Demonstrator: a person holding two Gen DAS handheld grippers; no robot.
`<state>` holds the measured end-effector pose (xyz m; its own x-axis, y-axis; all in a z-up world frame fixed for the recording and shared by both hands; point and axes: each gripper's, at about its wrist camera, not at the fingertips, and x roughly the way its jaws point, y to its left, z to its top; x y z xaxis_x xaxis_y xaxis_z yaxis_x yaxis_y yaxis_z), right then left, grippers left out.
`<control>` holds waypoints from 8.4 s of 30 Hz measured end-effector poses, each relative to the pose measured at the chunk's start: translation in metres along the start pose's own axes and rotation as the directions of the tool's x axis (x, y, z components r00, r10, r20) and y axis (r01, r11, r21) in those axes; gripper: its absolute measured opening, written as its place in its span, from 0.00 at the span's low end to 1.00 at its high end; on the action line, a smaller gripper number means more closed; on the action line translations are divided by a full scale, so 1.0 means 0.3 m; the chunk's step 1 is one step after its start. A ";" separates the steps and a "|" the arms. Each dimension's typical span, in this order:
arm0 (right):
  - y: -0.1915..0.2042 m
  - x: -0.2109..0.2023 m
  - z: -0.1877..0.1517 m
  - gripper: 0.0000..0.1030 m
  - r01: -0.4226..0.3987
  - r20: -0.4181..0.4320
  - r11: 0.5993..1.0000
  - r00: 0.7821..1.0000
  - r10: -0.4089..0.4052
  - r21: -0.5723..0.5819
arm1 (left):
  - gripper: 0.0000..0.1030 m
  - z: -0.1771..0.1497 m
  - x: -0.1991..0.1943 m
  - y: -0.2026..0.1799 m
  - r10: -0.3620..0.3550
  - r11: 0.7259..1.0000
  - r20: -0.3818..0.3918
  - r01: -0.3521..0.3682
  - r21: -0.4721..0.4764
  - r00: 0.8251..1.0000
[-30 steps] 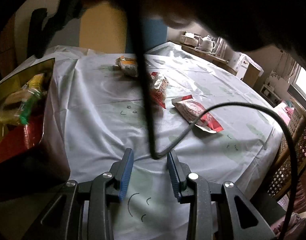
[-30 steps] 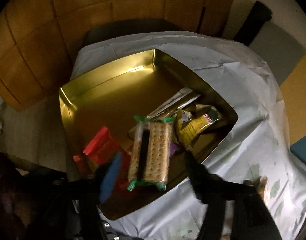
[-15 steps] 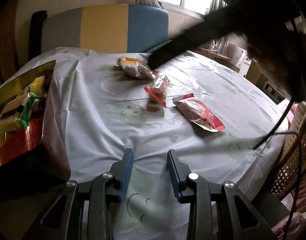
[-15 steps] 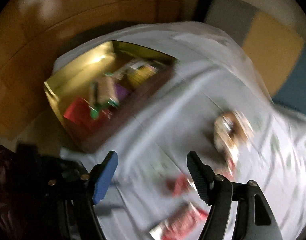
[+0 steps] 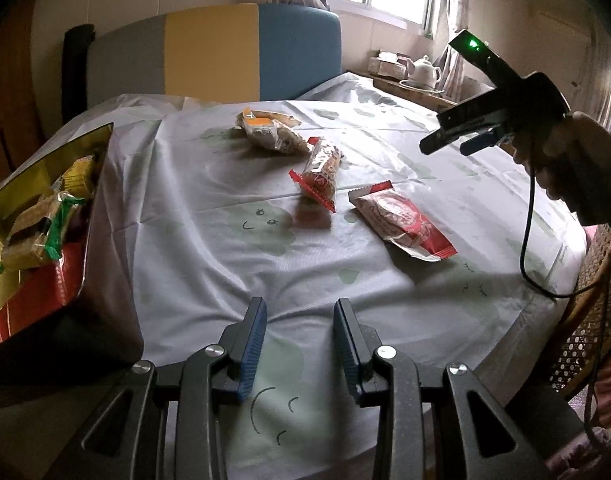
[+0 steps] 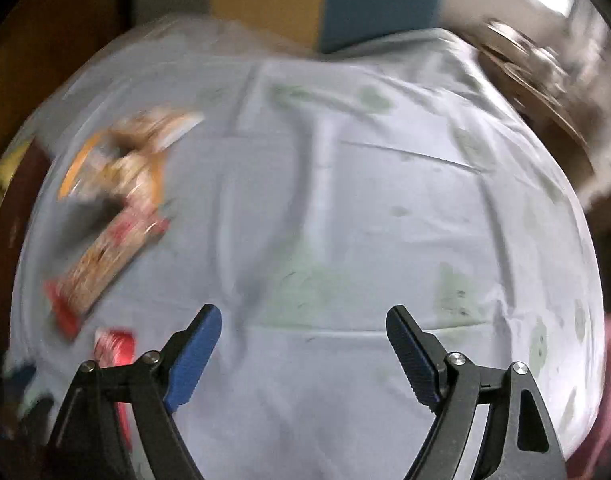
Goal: Organize snacks
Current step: 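Withdraw the right gripper from the tray back over the table, then reach the left gripper to the peanut bar and close on it, then lift the peanut bar off the table with the left gripper, then move the right gripper onto the square cake packet and close on it while the left holds the peanut bar, then carry the peanut bar toward the gold tray with the left gripper while the right holds the cake packet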
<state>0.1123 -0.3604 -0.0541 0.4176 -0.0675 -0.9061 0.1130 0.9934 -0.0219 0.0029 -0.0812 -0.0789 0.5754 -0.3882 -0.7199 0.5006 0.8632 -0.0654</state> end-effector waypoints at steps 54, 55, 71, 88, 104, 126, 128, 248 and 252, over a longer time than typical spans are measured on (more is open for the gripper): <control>-0.055 -0.047 0.016 0.89 -0.010 0.027 0.997 1.000 0.008 0.073 | 0.34 0.208 0.044 -0.088 0.137 0.988 -0.182 -0.120 0.099 0.974; -0.056 -0.047 0.017 0.89 -0.010 0.028 0.997 1.000 0.008 0.074 | 0.34 0.216 0.046 -0.084 0.128 0.989 -0.183 -0.112 0.093 0.975; -0.078 -0.072 0.026 0.90 -0.045 0.060 0.993 0.997 0.039 0.106 | 0.52 0.458 0.182 -0.066 0.085 0.993 -0.185 -0.069 0.092 0.979; -0.083 -0.085 0.032 0.90 -0.058 0.078 0.992 0.996 0.049 0.116 | 0.29 0.372 0.367 -0.099 0.070 0.995 -0.239 -0.050 0.088 0.968; -0.087 -0.054 0.018 0.90 -0.009 0.042 0.995 0.999 0.005 0.103 | 0.30 0.129 0.182 -0.043 0.118 0.993 0.019 -0.118 0.015 0.993; 0.302 0.054 0.307 1.00 -0.295 -0.042 0.955 0.954 0.296 0.037 | 0.30 0.097 0.160 -0.027 0.077 0.997 0.093 -0.075 -0.026 0.993; 0.358 0.085 0.364 1.00 -0.276 -0.053 0.961 0.959 0.277 0.022 | 0.30 0.096 0.157 -0.023 0.069 0.997 0.096 -0.066 -0.033 0.993; 0.073 0.117 0.030 0.69 -0.048 -0.126 0.994 0.991 0.036 -0.094 | 0.30 0.160 0.175 -0.066 0.153 0.986 -0.095 -0.159 -0.056 0.984; 0.075 0.114 0.012 0.69 -0.042 -0.118 0.993 0.993 0.029 -0.108 | 0.30 0.157 0.171 -0.069 0.145 0.987 -0.097 -0.151 -0.057 0.985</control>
<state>0.1324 -0.3407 -0.0841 0.3113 -0.0268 -0.9499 -0.0032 0.9996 -0.0292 0.0525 -0.1342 -0.0819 0.5770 -0.2255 -0.7850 0.3703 0.9289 0.0053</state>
